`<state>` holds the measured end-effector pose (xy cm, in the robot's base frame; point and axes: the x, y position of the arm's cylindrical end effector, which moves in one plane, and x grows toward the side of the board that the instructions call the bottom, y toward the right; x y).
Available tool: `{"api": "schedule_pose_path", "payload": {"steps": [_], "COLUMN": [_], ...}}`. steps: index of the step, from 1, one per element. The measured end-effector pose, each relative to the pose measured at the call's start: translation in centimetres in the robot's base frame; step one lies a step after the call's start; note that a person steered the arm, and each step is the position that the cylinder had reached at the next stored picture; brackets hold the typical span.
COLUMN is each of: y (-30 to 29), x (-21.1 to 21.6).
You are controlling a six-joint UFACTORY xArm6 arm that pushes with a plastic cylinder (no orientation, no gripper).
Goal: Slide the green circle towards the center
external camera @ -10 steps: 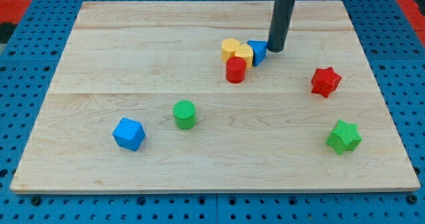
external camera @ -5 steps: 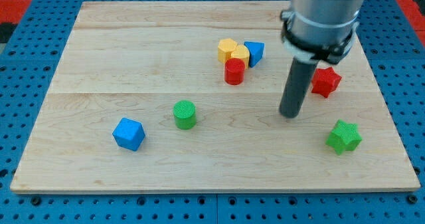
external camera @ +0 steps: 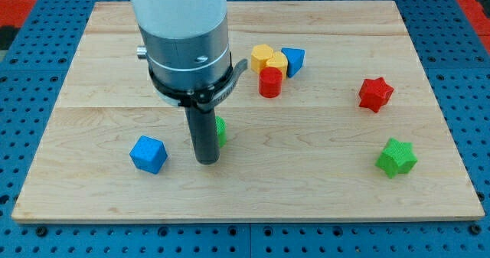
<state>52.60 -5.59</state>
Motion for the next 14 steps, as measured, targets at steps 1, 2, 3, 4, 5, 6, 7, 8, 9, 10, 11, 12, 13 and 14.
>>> {"api": "schedule_pose_path", "payload": {"steps": [1, 2, 3, 4, 5, 6, 7, 8, 9, 10, 11, 12, 13, 14], "y": [0.0, -0.2, -0.6, -0.8, -0.8, -0.6, 0.2, 1.1, 1.5, -1.0, -0.3, 2.1, 3.9, 4.8], "x": [-1.7, -3.5, -4.9, -5.1, -5.3, -5.9, -7.2, -8.8, -10.2, -10.7, -11.0, -11.2, -11.9, -13.3]}}
